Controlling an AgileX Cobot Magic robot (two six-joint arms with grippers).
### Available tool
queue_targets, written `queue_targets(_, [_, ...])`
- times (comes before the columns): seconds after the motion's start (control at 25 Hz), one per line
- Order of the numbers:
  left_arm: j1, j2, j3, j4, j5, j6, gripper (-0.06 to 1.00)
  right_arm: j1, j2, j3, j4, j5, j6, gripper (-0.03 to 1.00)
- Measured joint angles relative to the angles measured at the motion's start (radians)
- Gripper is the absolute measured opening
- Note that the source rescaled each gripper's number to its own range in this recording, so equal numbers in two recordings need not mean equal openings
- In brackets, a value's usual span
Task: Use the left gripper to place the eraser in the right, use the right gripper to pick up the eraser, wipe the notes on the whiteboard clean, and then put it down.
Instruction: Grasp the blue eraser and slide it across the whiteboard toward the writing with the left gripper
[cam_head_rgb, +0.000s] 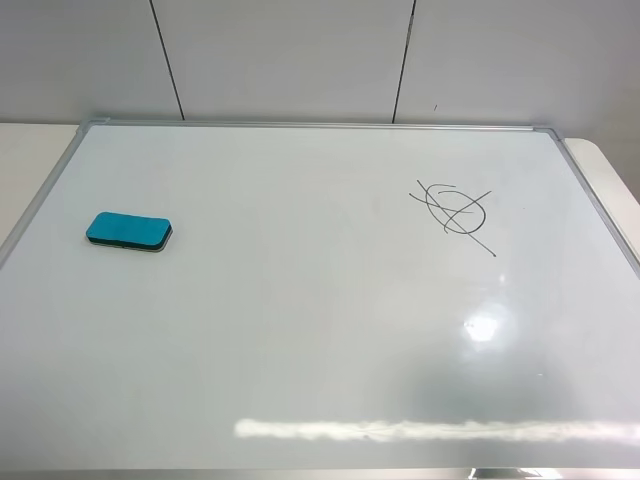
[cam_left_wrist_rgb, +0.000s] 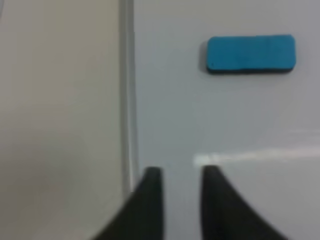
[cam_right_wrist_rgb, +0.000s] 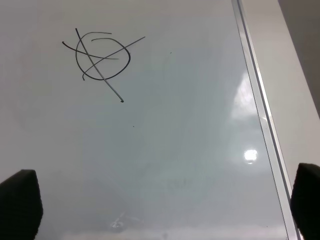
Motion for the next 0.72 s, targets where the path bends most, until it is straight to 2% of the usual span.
queue_targets(0.12, [0.000, 0.190, -0.051, -0.041, -0.042, 0.121, 0.01, 0.000, 0.000, 0.000, 0.000, 0.000, 0.000, 1.00])
queue_targets(0.52, [0.000, 0.759, -0.075, -0.305, -0.334, 0.570, 0.00, 0.000, 0.000, 0.000, 0.000, 0.000, 0.000, 1.00])
queue_targets(0.72, [0.000, 0.921, -0.076, -0.358, -0.473, 0.678, 0.00, 0.000, 0.000, 0.000, 0.000, 0.000, 0.000, 1.00])
